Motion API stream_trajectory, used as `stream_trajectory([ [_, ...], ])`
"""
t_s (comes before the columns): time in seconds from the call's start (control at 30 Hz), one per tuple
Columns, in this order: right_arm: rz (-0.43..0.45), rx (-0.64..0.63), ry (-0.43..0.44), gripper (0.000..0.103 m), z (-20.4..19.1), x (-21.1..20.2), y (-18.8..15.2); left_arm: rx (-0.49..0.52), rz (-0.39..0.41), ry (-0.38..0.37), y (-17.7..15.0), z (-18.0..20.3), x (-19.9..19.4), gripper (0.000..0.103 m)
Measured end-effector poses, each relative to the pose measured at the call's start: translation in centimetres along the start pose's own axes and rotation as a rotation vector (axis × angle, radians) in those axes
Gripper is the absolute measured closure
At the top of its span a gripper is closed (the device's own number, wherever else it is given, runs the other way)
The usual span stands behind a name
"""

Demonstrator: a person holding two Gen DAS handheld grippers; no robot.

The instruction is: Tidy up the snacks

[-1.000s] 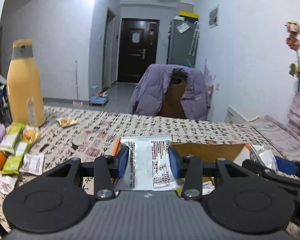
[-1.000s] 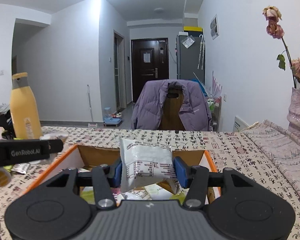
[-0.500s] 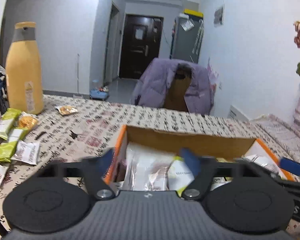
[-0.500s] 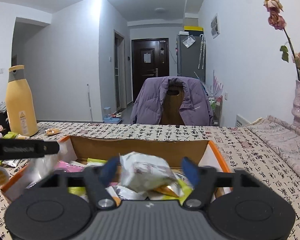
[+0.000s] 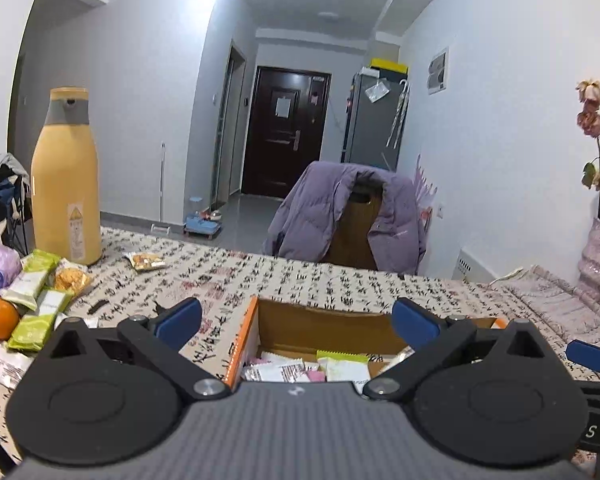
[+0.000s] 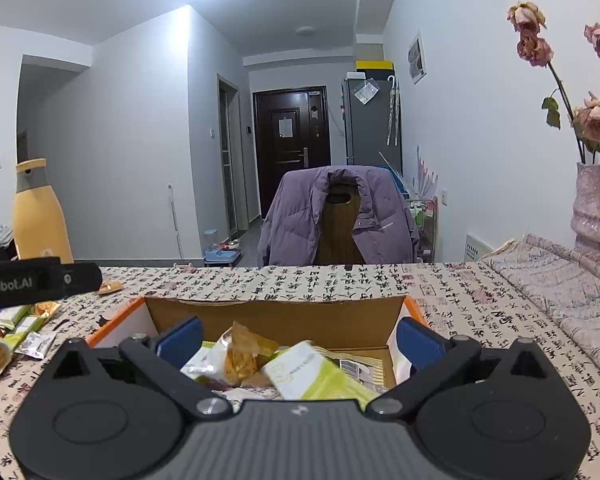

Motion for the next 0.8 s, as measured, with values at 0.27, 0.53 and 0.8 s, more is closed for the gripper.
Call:
stream_trajectory([
  [0.27, -0.001, -0.005, 0.006, 0.0, 0.3, -4.3, 0.0, 0.044, 0.018, -0.008, -0.2, -0.3, -4.0, 0.0],
  [0.53, -0.014, -0.025, 0.02, 0.0, 0.9, -9.3, -2.1, 0.069, -0.018, -0.031, -2.5, -1.0, -8.5, 0.0],
  [0.8, -0.067, -0.033, 0.046, 0.0, 0.9, -13.5, -5.6, 0.077, -0.045, -0.06, -5.9, -2.1, -12.7, 0.0],
])
Point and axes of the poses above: each gripper's, at about its wrist camera, not at the fingertips, and x roughly the way its jaws point, z to its right, y to its top, the point moved 5 cm from there along x, roughly the way its jaws point, and after that the axes turned 1 degree about -y, right-handed, at the moved point
